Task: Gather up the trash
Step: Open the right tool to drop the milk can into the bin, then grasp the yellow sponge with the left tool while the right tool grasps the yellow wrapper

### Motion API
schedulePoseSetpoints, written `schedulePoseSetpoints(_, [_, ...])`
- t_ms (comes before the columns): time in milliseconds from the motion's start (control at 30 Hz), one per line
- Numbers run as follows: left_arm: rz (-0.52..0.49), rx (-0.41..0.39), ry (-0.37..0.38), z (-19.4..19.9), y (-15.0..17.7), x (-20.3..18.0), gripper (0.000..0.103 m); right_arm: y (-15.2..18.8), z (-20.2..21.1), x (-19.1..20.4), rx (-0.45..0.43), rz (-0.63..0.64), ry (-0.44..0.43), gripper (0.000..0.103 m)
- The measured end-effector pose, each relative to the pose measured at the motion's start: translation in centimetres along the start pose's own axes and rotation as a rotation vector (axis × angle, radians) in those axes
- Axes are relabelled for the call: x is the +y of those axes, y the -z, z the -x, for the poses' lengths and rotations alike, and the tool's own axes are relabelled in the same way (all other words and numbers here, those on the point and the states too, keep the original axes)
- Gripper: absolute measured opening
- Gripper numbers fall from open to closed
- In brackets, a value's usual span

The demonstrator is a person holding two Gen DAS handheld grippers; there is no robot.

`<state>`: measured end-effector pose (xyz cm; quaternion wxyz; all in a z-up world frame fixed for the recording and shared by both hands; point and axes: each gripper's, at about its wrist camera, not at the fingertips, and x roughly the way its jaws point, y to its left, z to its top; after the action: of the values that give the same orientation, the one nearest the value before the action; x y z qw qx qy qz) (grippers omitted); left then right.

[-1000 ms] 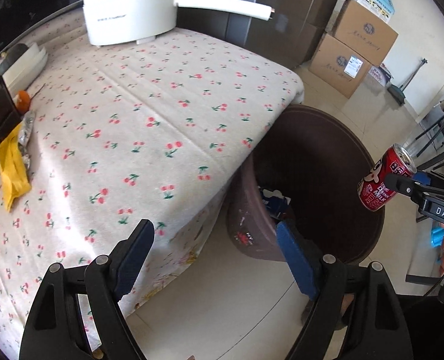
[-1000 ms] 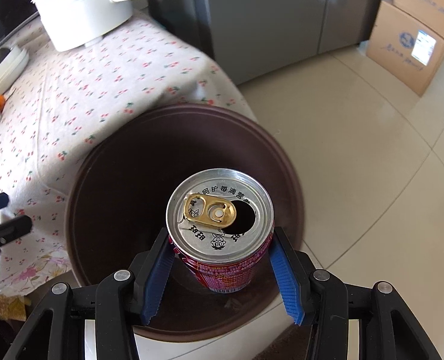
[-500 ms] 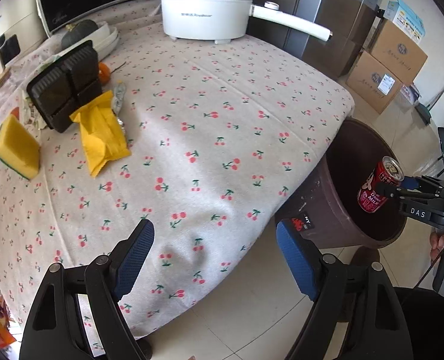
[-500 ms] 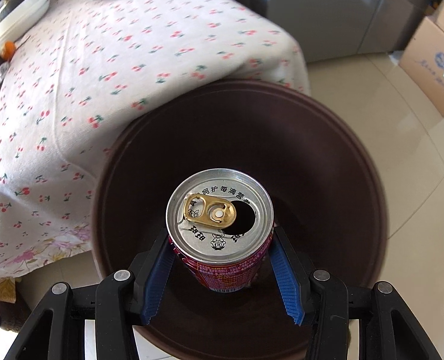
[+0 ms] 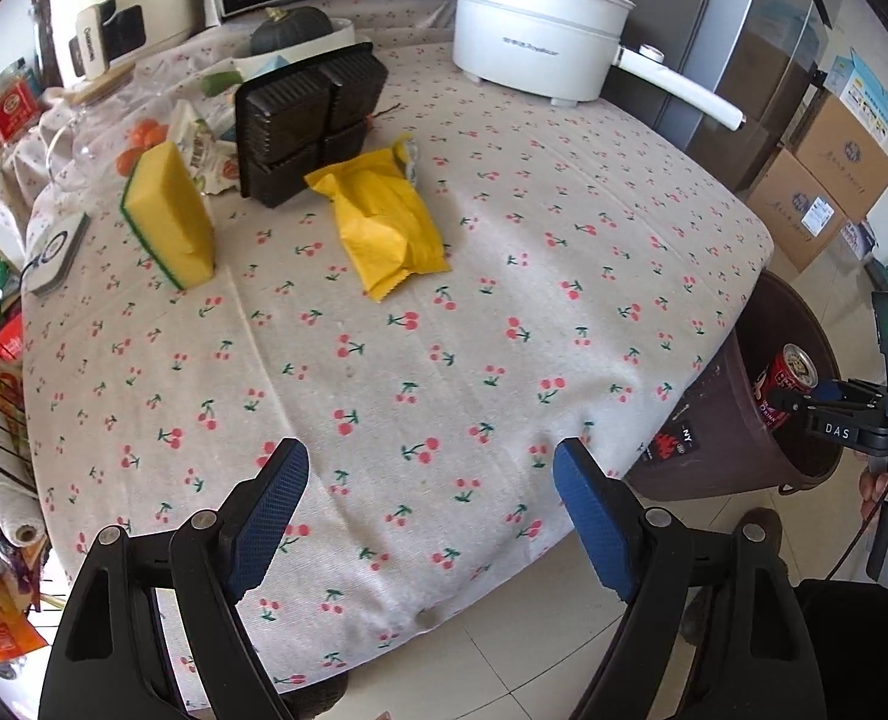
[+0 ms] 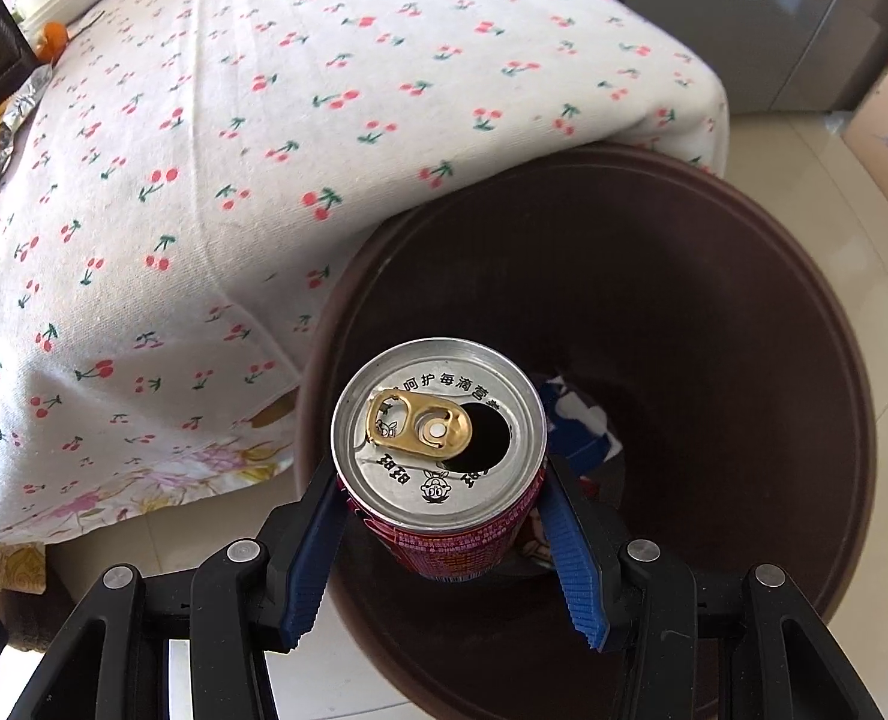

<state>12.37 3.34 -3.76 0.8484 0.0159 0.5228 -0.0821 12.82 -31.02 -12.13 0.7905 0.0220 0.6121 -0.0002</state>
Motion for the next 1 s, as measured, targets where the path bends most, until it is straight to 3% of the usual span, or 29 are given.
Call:
schedulePoseSetpoints(100, [0.026,-0.005,-0.009,0.3,0.4,1.8,0.086,-0.1,-0.4,0.5,0.004,-0.015,-0.012,0.059])
schedulePoseSetpoints(167, [0.046,-0.008,-0.015,0.5,0.7,2.9,0.086,-0.3,-0.1,0.7,-0.009,-0.022,-0.016,0.071])
schedulePoseSetpoints(233, [0.069,-0.01,-0.019,0.7,0.9,4.1,0.086,-0.6,0.4,0.9,-0.03,-0.028,-0.019,0.075])
schedulePoseSetpoints(767, [0.274,-0.043,-0.041,1.5,0.6,11.1,0.086,-3.5,5.9,4.5,-0.196,-0.021,-0.083,0.085])
schedulePoseSetpoints(1000, [0.352,-0.044,-0.071,0.2,-0.3,13.2,0.086,-5.0,6.5,7.8,-0.227,0.002,-0.123,0.088])
